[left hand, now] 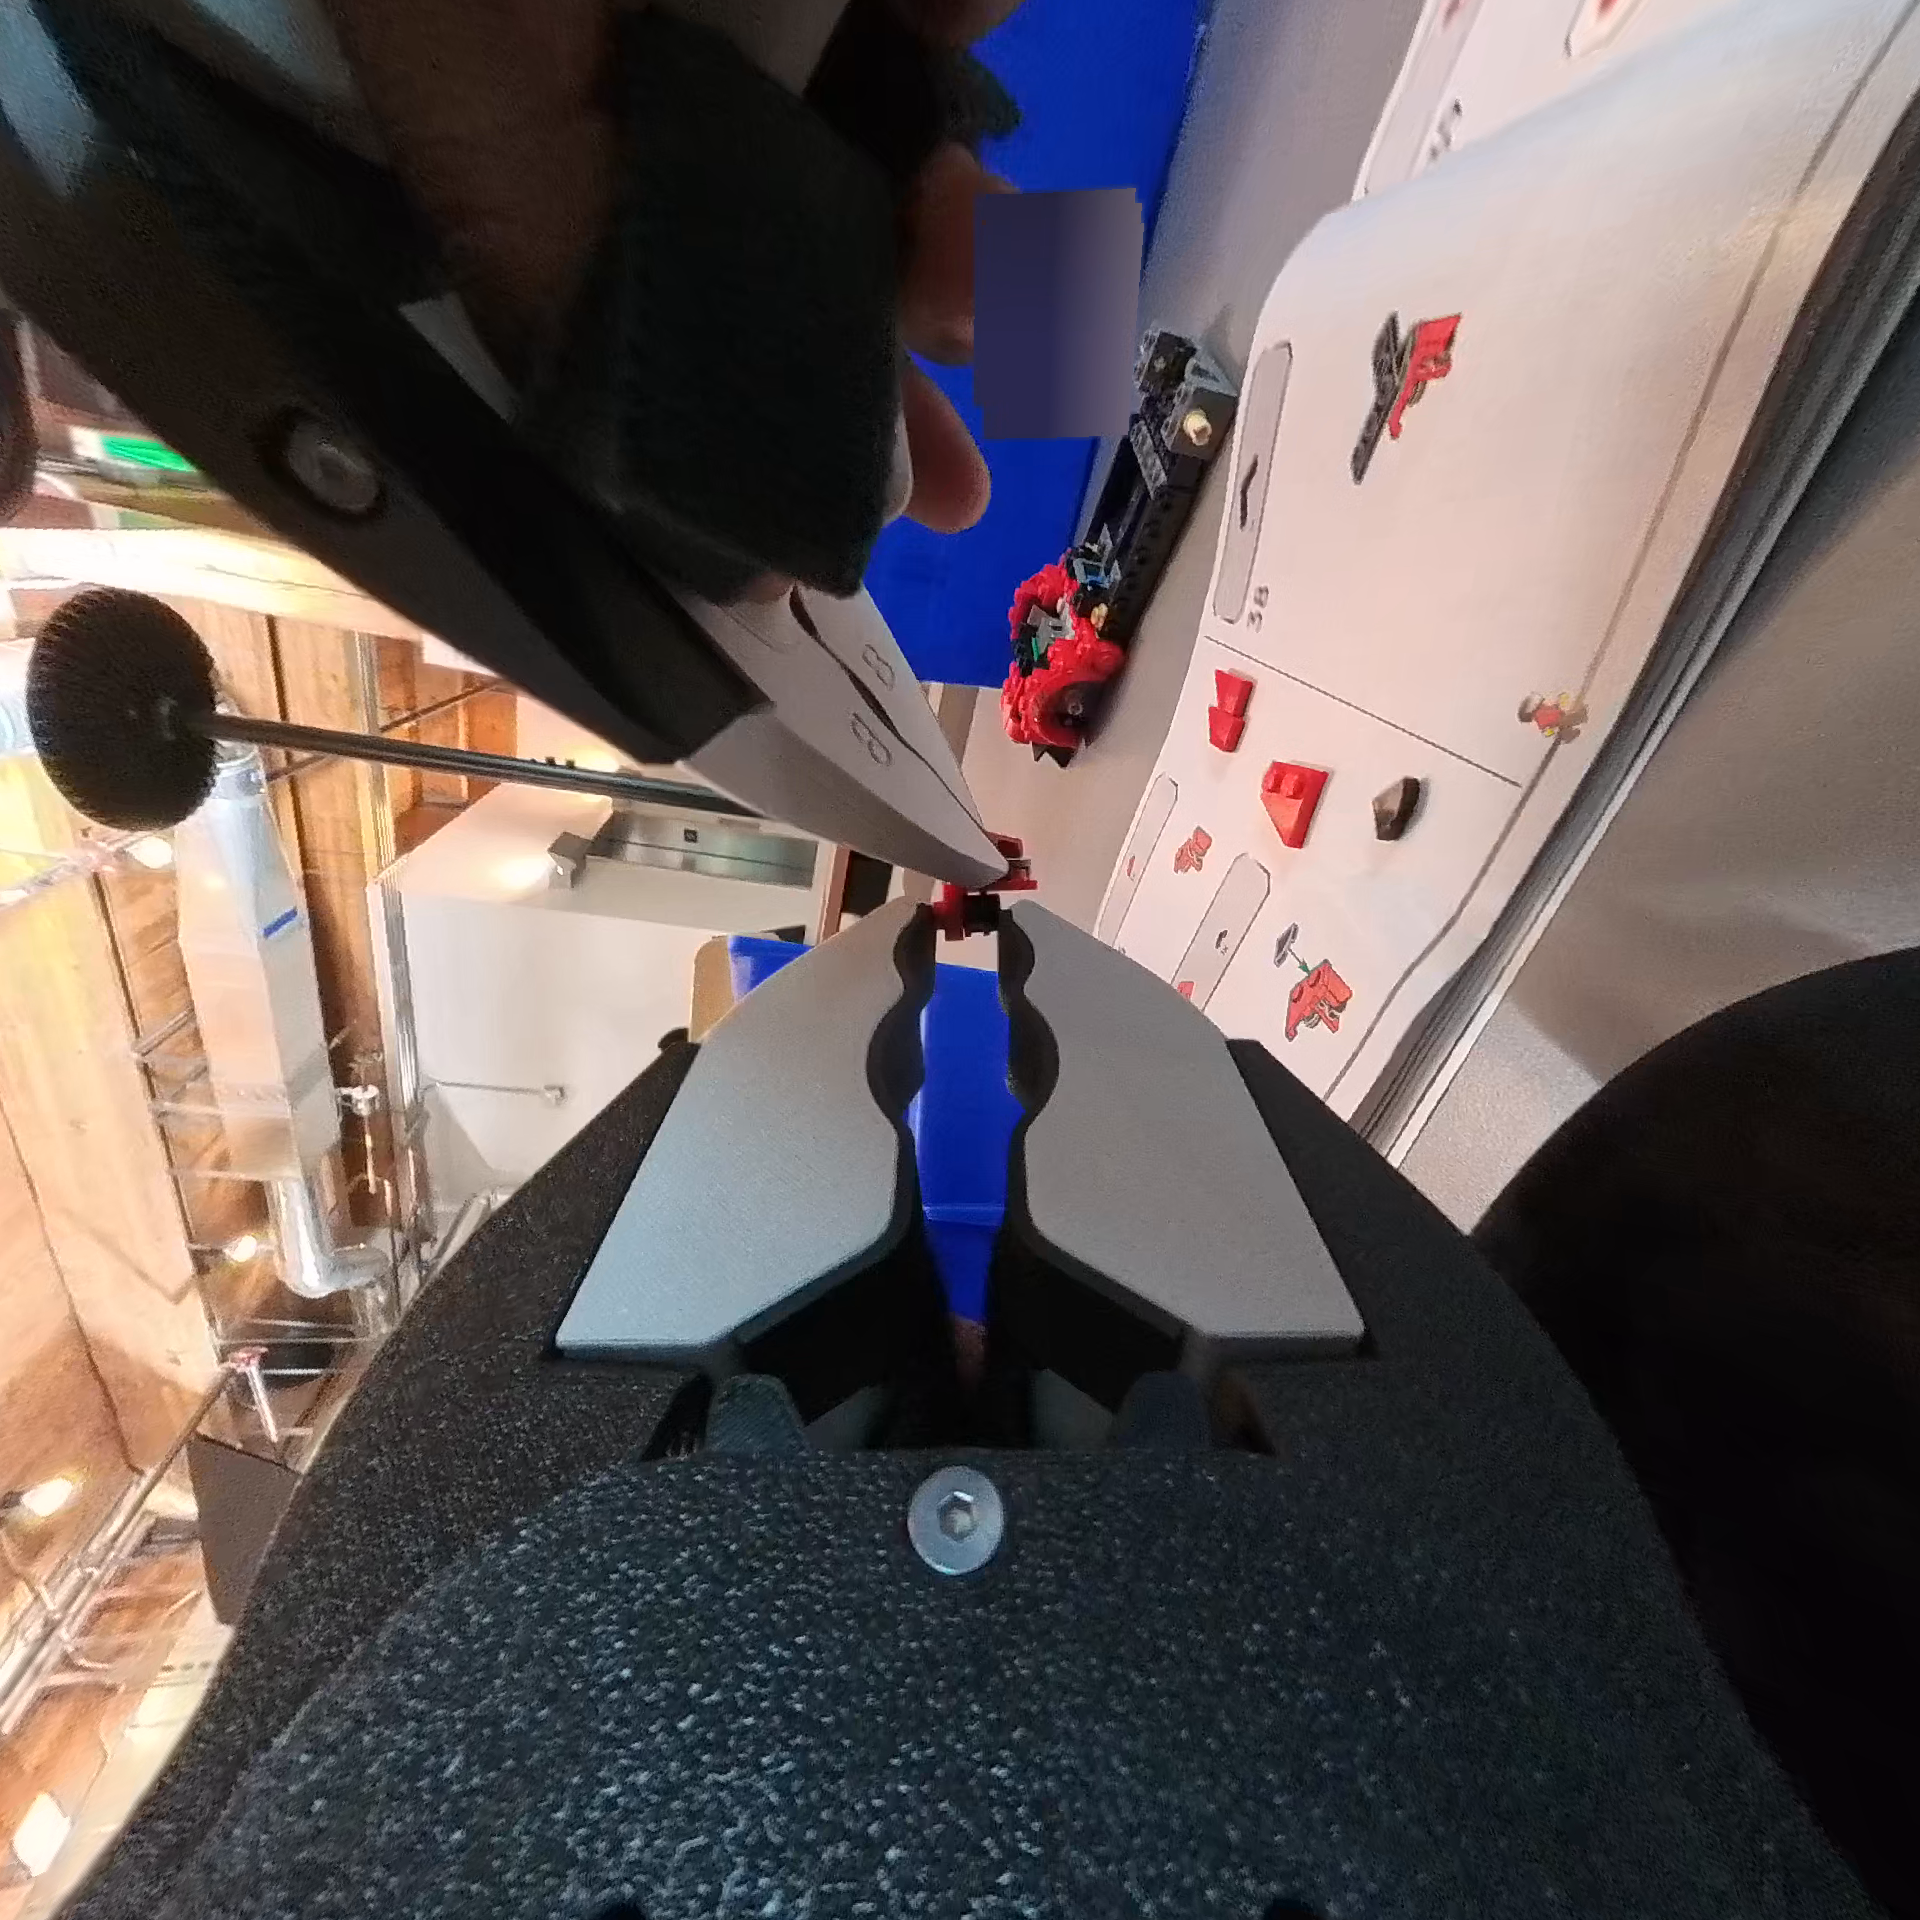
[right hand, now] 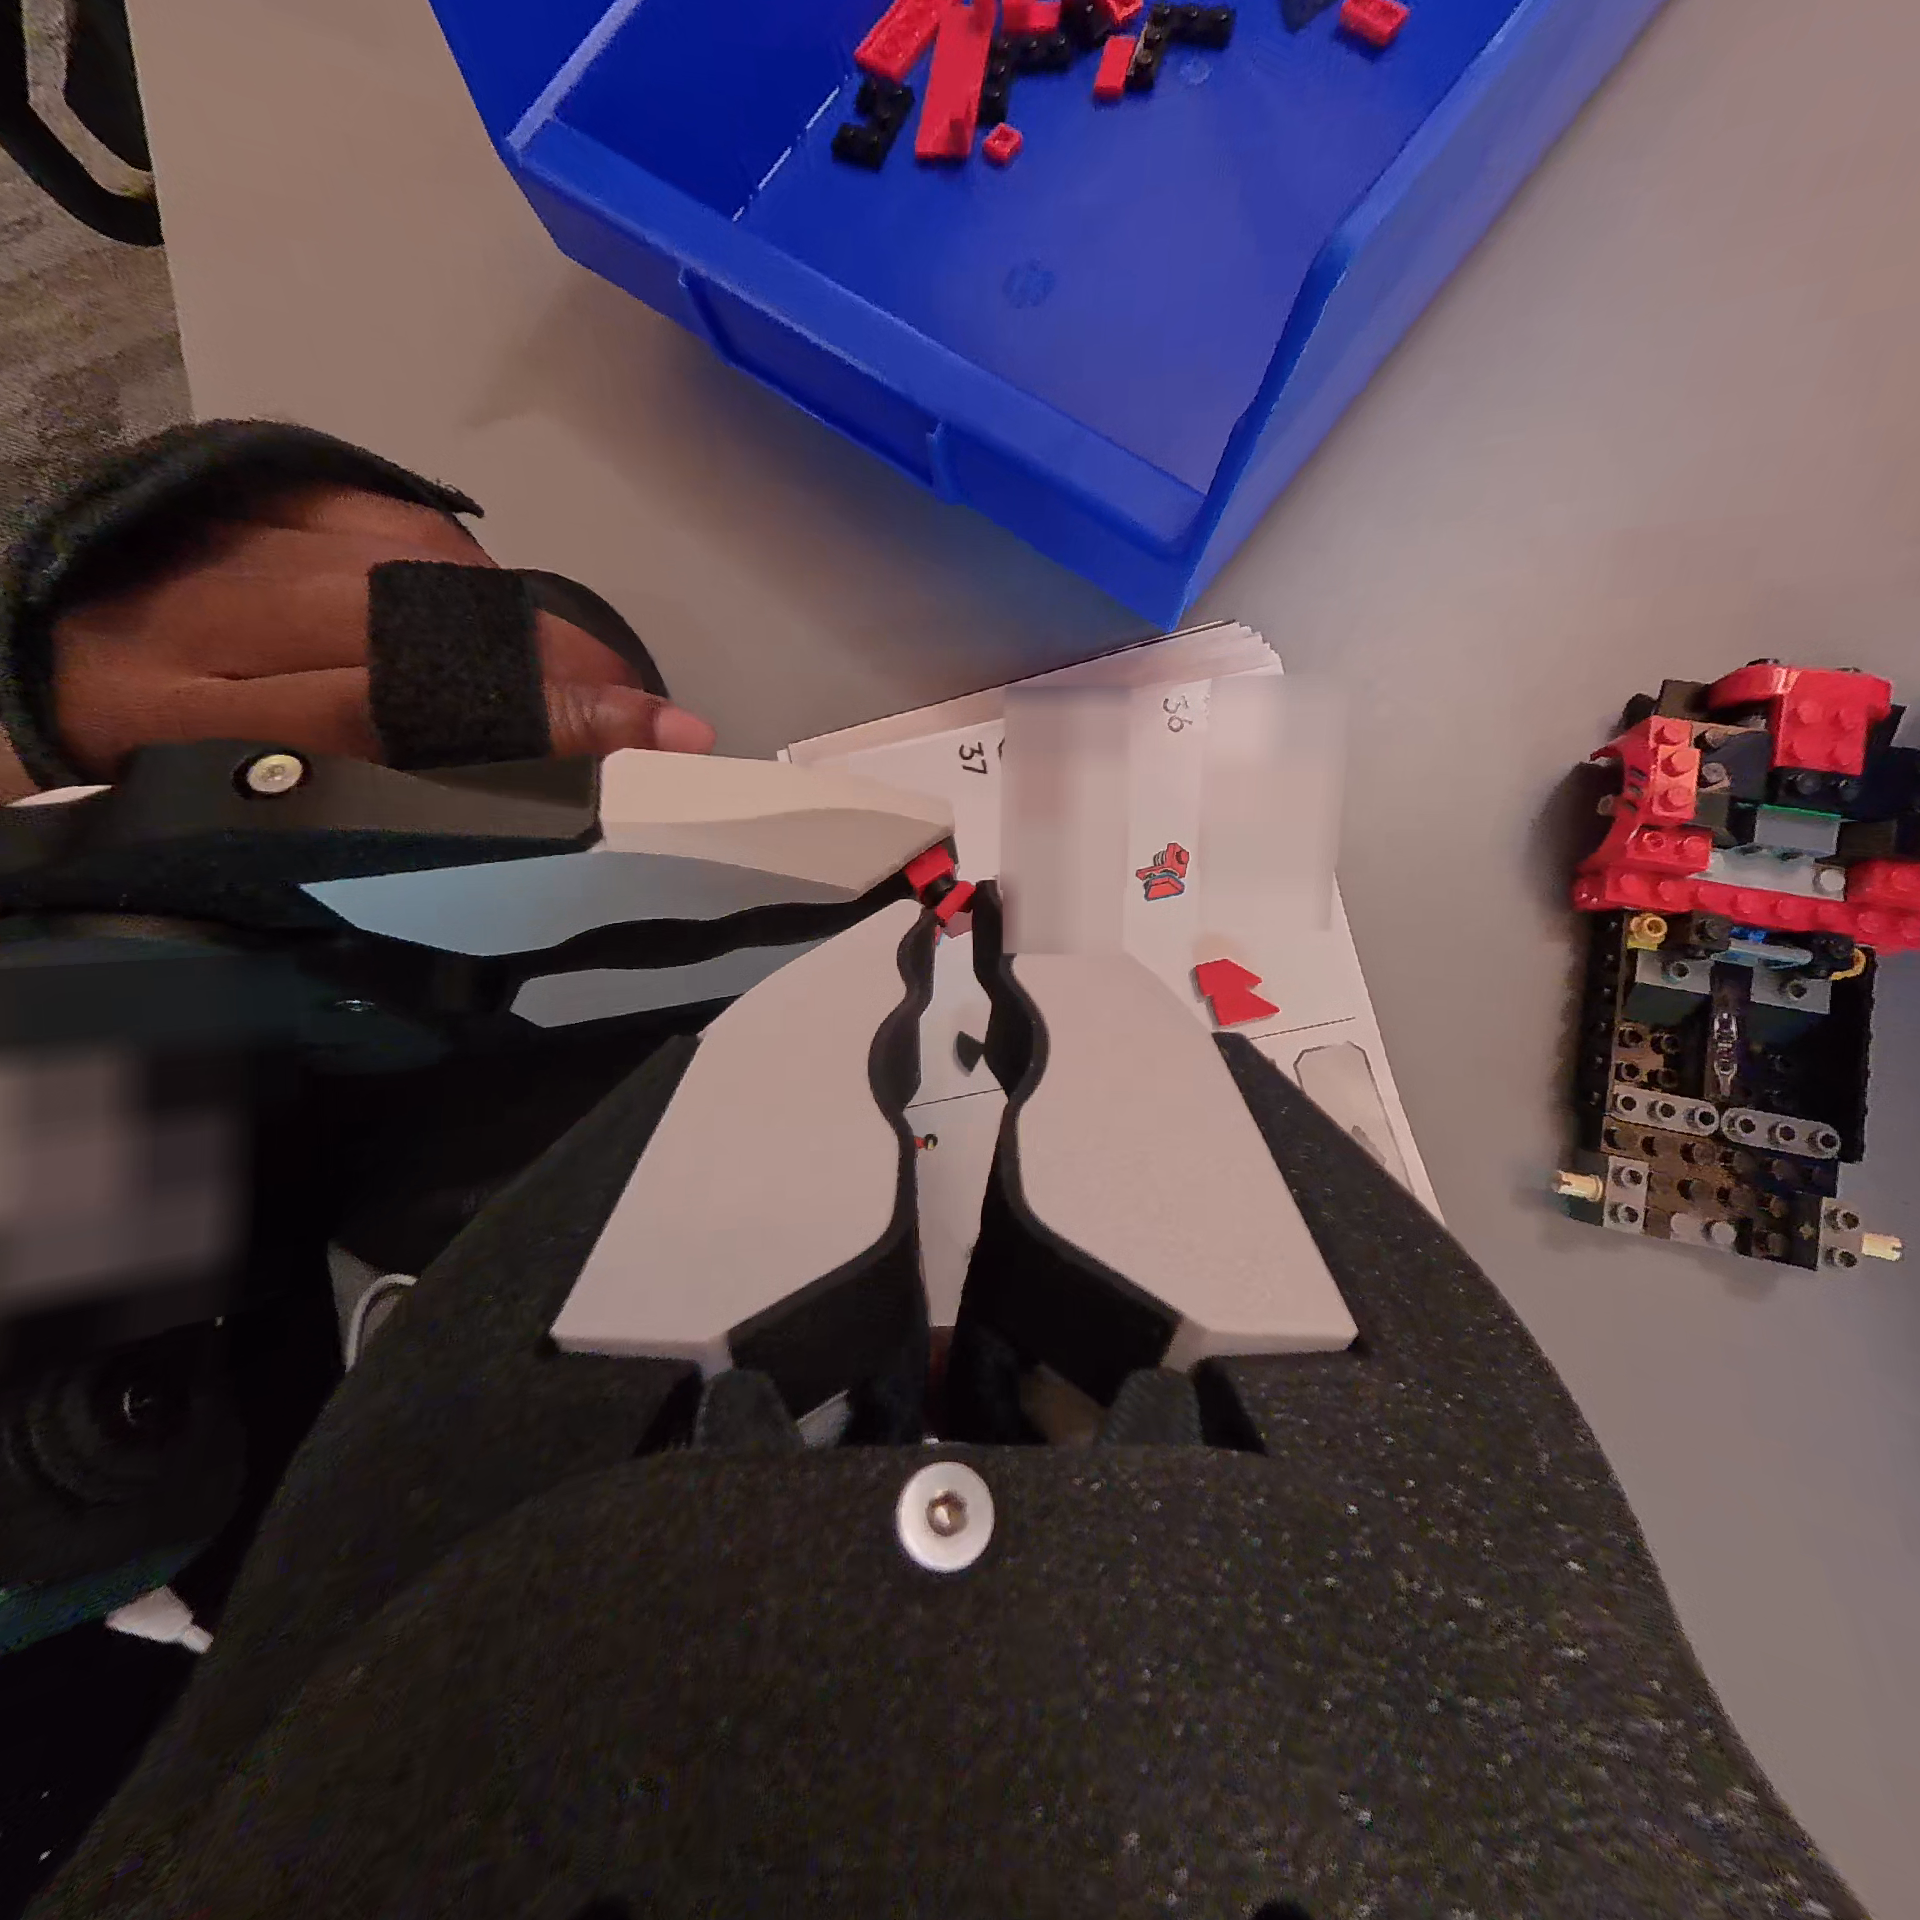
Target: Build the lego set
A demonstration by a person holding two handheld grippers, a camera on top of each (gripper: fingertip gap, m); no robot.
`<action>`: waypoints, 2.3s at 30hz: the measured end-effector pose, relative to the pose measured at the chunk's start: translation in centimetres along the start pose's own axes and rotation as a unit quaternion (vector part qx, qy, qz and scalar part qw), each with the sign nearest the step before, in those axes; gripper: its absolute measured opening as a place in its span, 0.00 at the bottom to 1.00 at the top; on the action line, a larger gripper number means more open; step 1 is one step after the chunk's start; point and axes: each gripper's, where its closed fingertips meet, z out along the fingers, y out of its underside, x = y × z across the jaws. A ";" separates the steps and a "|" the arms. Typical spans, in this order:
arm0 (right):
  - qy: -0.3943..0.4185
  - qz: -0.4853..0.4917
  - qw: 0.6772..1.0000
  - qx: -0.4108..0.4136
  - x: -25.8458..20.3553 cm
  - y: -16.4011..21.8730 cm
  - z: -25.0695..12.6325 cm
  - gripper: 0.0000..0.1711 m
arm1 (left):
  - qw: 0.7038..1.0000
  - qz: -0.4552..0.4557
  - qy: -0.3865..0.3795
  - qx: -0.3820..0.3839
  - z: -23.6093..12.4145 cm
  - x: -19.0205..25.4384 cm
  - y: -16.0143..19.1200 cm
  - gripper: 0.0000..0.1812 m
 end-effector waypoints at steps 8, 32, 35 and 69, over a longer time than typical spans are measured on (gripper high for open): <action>0.012 -0.022 0.999 0.030 0.2 -0.7 -0.1 0.05 | 0.999 -0.039 0.000 -0.003 0.1 -0.1 0.7 0.06; -0.036 -0.396 0.853 0.338 -4.8 -5.6 -7.6 0.26 | 0.527 -0.671 0.343 0.394 -5.9 -6.5 -2.3 0.06; -0.028 -0.419 0.839 0.347 -5.4 -6.1 -7.5 0.22 | 0.469 -0.693 0.389 0.387 -6.3 -6.3 -3.3 0.06; 0.048 -0.501 0.796 0.335 -5.9 -4.0 -8.0 0.12 | 0.407 -0.674 0.533 0.310 -8.0 -6.1 -5.9 0.06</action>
